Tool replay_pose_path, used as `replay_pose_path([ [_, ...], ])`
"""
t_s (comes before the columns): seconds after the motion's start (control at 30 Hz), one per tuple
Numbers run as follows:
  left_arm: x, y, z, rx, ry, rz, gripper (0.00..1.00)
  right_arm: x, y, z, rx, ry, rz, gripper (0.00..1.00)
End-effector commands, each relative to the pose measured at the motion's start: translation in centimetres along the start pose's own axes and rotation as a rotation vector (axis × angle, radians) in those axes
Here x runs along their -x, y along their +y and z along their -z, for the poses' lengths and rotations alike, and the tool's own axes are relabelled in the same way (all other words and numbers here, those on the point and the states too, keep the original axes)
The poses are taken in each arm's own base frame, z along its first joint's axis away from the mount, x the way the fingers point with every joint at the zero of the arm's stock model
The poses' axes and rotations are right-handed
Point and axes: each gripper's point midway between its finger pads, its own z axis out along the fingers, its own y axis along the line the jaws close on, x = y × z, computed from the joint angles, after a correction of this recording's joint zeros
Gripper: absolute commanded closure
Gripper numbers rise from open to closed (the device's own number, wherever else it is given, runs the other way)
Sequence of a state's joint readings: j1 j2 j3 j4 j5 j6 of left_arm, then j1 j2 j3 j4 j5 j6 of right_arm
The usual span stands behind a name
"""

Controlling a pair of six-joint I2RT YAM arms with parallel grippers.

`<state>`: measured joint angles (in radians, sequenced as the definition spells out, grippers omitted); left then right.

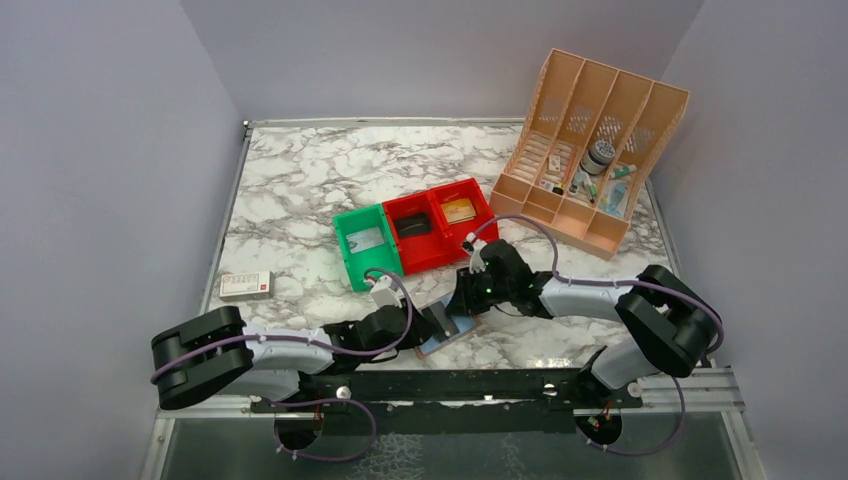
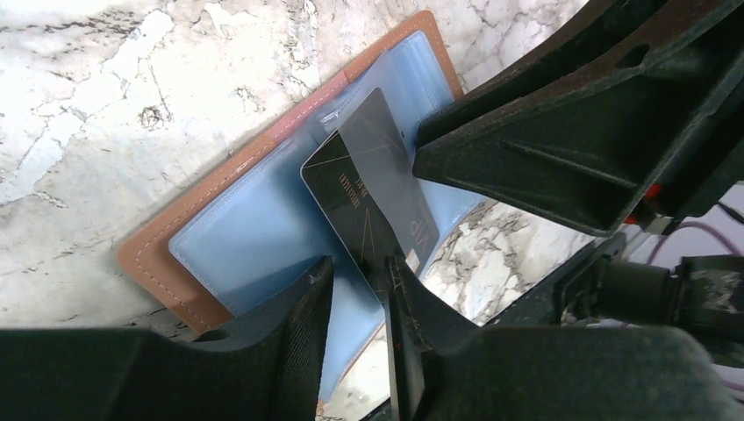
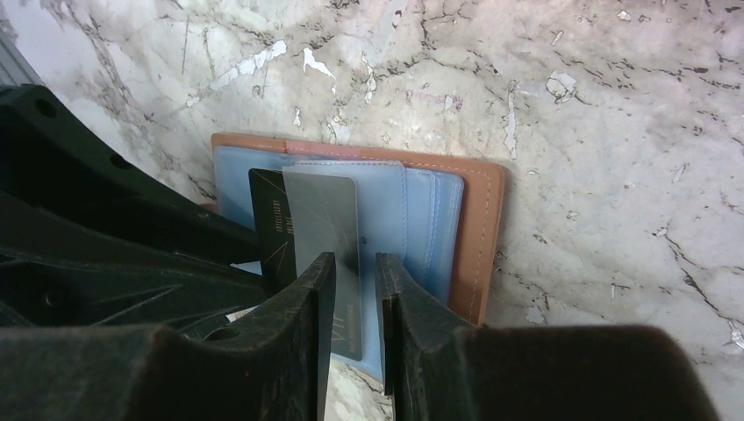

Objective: Take the credit cards out of the card holder

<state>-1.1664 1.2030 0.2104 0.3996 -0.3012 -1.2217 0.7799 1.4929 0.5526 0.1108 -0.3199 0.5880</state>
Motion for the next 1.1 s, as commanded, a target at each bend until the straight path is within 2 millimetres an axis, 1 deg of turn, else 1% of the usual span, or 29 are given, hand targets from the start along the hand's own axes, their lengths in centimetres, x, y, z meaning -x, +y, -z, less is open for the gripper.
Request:
replay_pose_path([
  [0.0,0.6,0.9,-0.2,-0.003,-0.064,0.123,0.68,-3.2,-2.8,-0.2,-0.095,0.063,-0.041,0.75],
  [0.27,0.6,1.6,-0.8,0.019,-0.086,0.213,0.69,-3.8,-2.8,-0.3,-0.084,0.073,-0.056,0.75],
  [0.33,0.4,1.3,-1.0,0.007,-0.079,0.211,0.70,-3.8,-2.8,-0.3,-0.085,0.070,-0.055,0.75],
  [0.37,0.2,1.2,-1.2,0.005,-0.071,0.206,0.72,-3.7,-2.9,-0.3,-0.088,0.068,-0.056,0.75],
  [0.43,0.1,0.9,-1.5,0.002,-0.061,0.201,0.79,-3.7,-3.1,-0.2,-0.102,0.066,-0.056,0.75],
  [0.53,-0.1,1.1,-1.5,0.009,-0.057,0.210,0.89,-3.6,-4.1,-0.2,-0.155,0.058,-0.049,0.75],
  [0.6,-0.3,1.4,-1.4,0.013,-0.054,0.206,0.94,-3.4,-5.4,0.0,-0.227,0.033,-0.042,0.75],
  [0.67,-0.4,2.0,-1.1,0.020,-0.051,0.199,1.00,-3.6,-6.7,0.3,-0.286,0.016,-0.045,0.75],
  [0.7,-0.5,2.4,-0.9,0.025,-0.052,0.198,1.00,-3.8,-7.1,0.4,-0.306,0.015,-0.051,0.75],
  [0.77,-0.4,2.8,-0.5,0.022,-0.056,0.186,1.00,-3.7,-6.9,0.6,-0.304,0.006,-0.066,0.75],
  [0.97,-0.7,2.3,0.6,-0.025,-0.018,0.110,1.00,-2.2,-6.7,2.0,-0.323,-0.082,-0.081,0.75],
  [1.0,-0.8,2.2,0.7,-0.026,-0.011,0.099,1.00,-1.9,-6.5,2.0,-0.313,-0.089,-0.070,0.75],
  [1.07,-1.0,2.2,0.9,-0.017,0.007,0.067,1.00,-1.1,-5.2,2.0,-0.252,-0.098,-0.026,0.75],
])
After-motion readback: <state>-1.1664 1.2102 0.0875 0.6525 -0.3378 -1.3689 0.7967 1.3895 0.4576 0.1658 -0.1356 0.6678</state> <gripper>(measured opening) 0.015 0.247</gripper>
